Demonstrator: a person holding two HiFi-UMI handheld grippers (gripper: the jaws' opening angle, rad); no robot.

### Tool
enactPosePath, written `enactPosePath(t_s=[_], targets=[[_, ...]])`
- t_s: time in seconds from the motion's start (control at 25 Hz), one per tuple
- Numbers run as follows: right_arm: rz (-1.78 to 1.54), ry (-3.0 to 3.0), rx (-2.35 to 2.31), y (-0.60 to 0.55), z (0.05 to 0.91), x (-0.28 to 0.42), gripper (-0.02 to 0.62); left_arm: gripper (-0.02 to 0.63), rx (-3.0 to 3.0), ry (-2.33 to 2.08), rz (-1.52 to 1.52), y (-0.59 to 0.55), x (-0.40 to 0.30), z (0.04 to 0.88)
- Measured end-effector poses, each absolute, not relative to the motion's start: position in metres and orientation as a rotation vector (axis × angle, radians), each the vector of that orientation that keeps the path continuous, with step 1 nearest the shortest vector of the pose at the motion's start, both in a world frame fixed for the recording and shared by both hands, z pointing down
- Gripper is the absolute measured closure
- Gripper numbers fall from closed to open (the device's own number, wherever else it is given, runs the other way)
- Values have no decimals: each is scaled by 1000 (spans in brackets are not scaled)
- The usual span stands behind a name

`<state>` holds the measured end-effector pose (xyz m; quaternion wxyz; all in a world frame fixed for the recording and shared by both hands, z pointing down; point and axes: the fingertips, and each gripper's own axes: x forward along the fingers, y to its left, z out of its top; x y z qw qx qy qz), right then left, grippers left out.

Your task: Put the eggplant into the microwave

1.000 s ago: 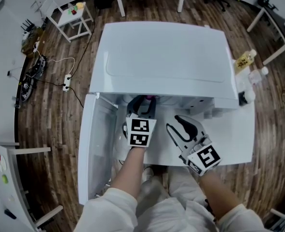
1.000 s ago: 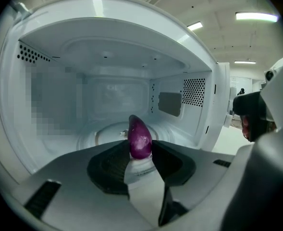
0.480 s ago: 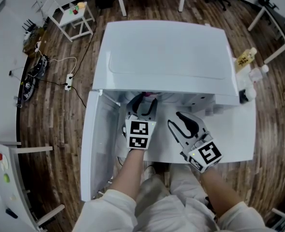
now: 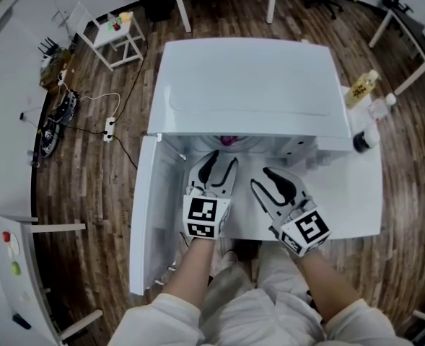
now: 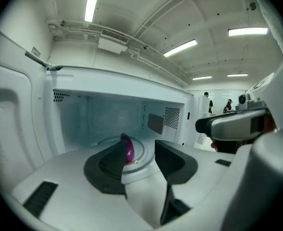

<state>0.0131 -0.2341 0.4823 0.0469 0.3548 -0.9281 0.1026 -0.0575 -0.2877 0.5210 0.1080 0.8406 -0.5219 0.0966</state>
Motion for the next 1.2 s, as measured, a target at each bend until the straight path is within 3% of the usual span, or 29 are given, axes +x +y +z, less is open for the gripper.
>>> enactPosePath(t_s=[0.56,1.2], targets=[[276,-2830,1146,-212,469,16,440,480,2601,-1388,174,-231,-37,484],[177,-2836,1133,-166,438,7,535,563,2688,-1336,136,-172,-39,448]])
